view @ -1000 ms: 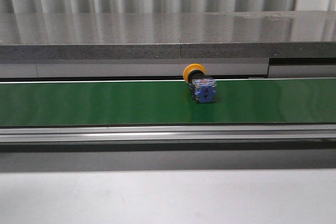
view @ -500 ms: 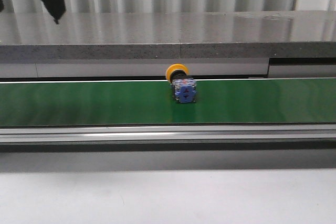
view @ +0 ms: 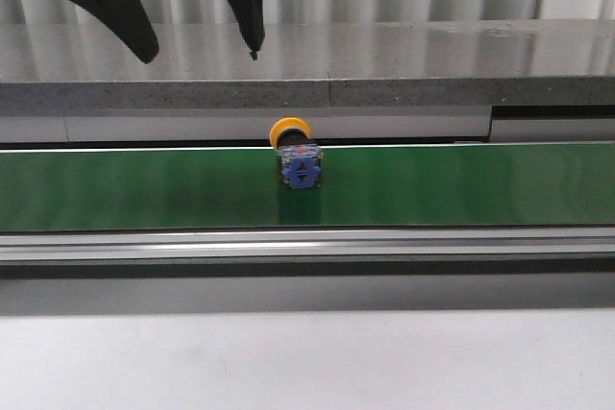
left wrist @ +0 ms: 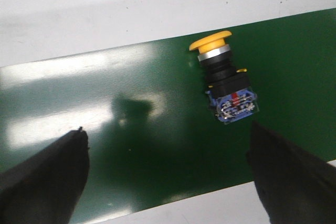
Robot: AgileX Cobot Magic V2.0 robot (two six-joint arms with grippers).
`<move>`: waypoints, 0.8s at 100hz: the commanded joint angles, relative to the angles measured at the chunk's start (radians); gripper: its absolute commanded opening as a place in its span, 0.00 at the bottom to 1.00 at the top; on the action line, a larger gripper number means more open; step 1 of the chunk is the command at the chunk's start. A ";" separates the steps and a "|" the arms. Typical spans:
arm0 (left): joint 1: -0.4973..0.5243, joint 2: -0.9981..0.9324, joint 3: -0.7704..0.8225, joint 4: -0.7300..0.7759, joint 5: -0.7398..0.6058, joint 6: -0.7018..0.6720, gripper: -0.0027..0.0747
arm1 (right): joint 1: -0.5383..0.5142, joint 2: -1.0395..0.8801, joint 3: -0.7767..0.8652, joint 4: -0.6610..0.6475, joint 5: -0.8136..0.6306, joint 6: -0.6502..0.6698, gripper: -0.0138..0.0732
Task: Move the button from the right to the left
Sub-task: 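Lower the left gripper onto the button on the belt and close it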
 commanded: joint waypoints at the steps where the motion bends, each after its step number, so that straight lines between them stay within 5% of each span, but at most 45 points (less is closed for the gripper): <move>1: -0.007 -0.012 -0.045 -0.036 -0.030 -0.013 0.79 | -0.001 0.011 -0.024 0.008 -0.068 -0.009 0.08; 80: 0.038 0.197 -0.079 -0.145 -0.064 -0.024 0.75 | -0.001 0.011 -0.024 0.008 -0.067 -0.009 0.08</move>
